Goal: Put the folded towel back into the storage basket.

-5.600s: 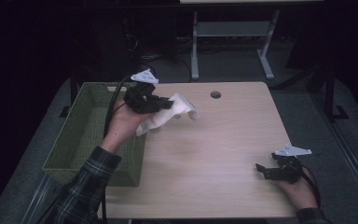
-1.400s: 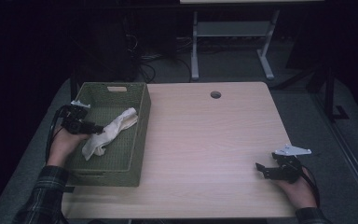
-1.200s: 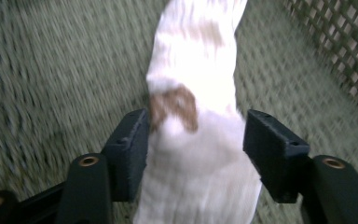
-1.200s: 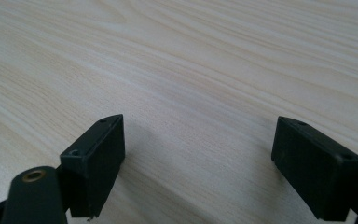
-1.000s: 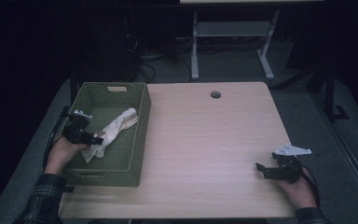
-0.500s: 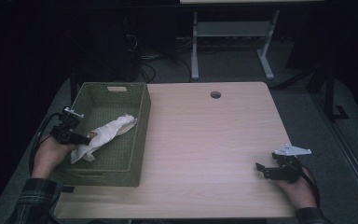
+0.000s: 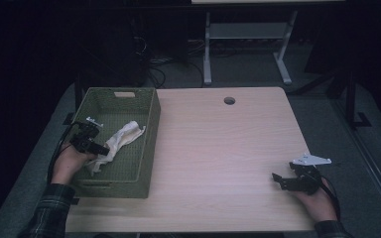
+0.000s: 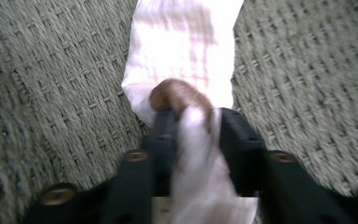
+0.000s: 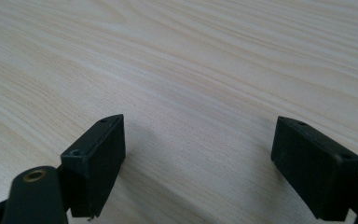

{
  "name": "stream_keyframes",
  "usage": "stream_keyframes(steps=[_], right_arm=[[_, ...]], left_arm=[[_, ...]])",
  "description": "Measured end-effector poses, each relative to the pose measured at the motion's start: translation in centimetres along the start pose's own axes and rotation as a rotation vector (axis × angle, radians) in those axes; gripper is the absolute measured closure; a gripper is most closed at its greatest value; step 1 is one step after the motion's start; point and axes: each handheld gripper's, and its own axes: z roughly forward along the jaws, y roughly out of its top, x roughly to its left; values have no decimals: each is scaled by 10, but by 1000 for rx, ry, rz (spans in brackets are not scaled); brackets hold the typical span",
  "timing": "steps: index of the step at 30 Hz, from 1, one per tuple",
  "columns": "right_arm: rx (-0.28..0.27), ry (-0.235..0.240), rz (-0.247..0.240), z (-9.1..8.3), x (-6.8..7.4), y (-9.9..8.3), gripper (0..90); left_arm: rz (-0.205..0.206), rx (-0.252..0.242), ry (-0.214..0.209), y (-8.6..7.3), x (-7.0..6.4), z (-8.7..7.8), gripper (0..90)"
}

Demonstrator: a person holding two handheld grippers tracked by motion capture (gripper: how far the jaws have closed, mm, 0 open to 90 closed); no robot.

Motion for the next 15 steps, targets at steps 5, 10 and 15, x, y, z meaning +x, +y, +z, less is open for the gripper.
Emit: stream_keyframes(steps=[5,10,15], right_arm=[[0,0,-1,0,0,0,172],[0,0,0,0,0,0,172],[1,-1,0,0,0,0,171]], left_arm=[[-35,-59,24,-14,8,-22,432],[-41,-181,-7,-20,7,-40,374],[-24,-278,-62,-17,-5,-49,312]])
